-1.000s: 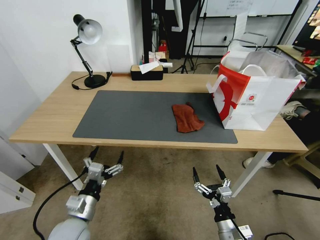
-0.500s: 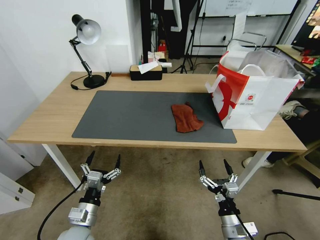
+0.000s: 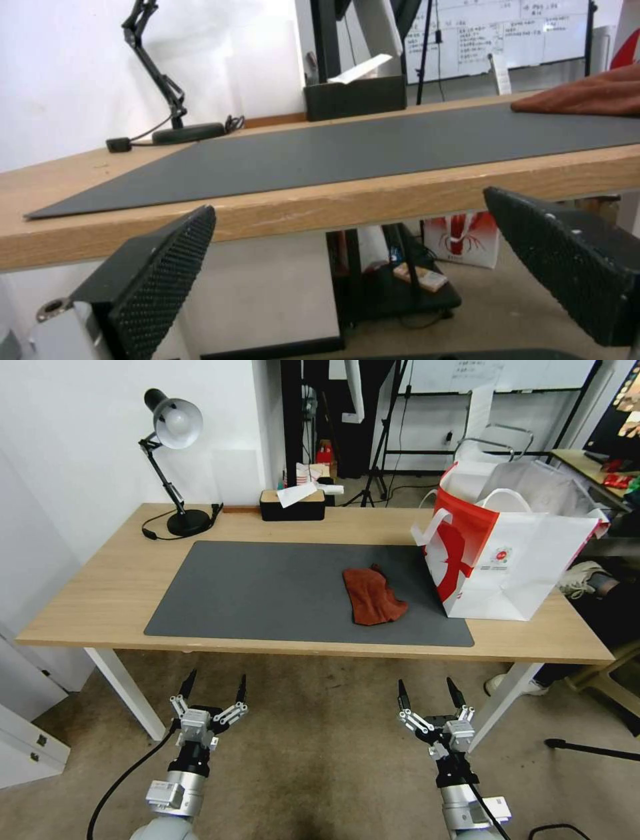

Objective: Sweep shrimp from table into container with towel, then put container into takeout bag.

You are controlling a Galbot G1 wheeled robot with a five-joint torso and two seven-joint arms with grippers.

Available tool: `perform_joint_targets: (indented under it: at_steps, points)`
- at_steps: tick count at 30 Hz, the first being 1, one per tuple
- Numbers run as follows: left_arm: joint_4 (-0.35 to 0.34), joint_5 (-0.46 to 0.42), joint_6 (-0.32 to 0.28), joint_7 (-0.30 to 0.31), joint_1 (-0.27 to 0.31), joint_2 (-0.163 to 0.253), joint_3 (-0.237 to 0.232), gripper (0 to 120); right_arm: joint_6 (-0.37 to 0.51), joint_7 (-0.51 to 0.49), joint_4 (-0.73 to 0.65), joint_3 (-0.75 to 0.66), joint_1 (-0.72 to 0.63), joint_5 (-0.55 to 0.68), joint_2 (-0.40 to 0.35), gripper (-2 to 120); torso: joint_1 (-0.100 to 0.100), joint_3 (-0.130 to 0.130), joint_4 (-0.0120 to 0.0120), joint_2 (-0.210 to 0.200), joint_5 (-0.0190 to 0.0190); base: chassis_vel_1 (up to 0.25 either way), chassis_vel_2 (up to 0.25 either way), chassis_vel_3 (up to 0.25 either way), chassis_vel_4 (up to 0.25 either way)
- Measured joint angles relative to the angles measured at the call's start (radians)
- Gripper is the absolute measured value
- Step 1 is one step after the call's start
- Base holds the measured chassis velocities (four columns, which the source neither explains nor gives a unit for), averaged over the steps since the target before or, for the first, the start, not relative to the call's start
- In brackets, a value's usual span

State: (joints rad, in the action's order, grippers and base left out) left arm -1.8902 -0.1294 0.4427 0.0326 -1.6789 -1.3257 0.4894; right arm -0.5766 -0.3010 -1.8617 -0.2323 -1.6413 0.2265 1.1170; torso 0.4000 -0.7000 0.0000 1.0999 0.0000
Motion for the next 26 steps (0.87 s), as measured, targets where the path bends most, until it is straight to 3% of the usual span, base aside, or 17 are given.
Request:
perform_joint_targets:
  at_steps: [26]
  points:
    - [-0.001, -0.001, -0.003, 0.001, 0.003, 0.002, -0.001, 100, 0.000, 0.002, 0.001, 0.000, 0.000, 0.002, 0.000, 100, 0.000, 0.000, 0.0000, 0.000, 0.0000, 0.000, 0.000, 0.000, 0.000]
